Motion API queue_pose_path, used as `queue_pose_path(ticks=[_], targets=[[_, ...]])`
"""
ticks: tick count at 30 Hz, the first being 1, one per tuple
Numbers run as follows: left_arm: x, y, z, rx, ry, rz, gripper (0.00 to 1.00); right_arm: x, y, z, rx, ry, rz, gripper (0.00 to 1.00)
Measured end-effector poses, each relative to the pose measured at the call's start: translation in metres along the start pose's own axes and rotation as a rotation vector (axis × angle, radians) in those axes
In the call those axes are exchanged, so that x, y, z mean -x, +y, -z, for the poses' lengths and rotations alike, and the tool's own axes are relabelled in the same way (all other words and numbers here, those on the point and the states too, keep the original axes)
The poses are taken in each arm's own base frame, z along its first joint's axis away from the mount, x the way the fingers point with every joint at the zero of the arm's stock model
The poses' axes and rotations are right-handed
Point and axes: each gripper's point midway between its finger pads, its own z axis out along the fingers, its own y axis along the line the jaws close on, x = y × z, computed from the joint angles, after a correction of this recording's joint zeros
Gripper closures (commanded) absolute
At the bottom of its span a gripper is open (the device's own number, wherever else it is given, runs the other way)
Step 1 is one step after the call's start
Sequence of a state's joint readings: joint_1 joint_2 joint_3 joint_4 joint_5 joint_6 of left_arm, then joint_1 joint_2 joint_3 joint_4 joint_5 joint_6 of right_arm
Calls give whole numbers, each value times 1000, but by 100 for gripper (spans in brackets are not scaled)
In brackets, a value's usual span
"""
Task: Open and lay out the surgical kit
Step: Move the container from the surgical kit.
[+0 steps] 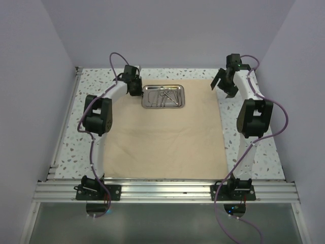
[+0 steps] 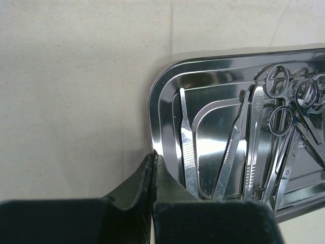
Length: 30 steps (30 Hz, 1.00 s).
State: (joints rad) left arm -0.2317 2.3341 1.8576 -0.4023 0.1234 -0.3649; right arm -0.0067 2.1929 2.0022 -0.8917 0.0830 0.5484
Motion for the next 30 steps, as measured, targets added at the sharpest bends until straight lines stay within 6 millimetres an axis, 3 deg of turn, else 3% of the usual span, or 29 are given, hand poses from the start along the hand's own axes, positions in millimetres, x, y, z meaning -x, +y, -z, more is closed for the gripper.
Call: queue_pose_path(ticks=[8,16,24,27,28,30], targets=[[-1,20,20,72,20,-38,100,2,1,3,3,-7,0,11],[7,74,40,180,17,-12,100,-2,-1,0,-1,4,1,12],[11,107,47,278,9,14,100,-4,2,1,16,15,0,12],[10,113,48,301,10,16,81,-4,2,1,18,16,0,12],[11,115,49,308,10,14,50,-4,2,1,18,16,0,12],[12,118,50,317,10,9,33,-5,2,1,19,16,0,12]])
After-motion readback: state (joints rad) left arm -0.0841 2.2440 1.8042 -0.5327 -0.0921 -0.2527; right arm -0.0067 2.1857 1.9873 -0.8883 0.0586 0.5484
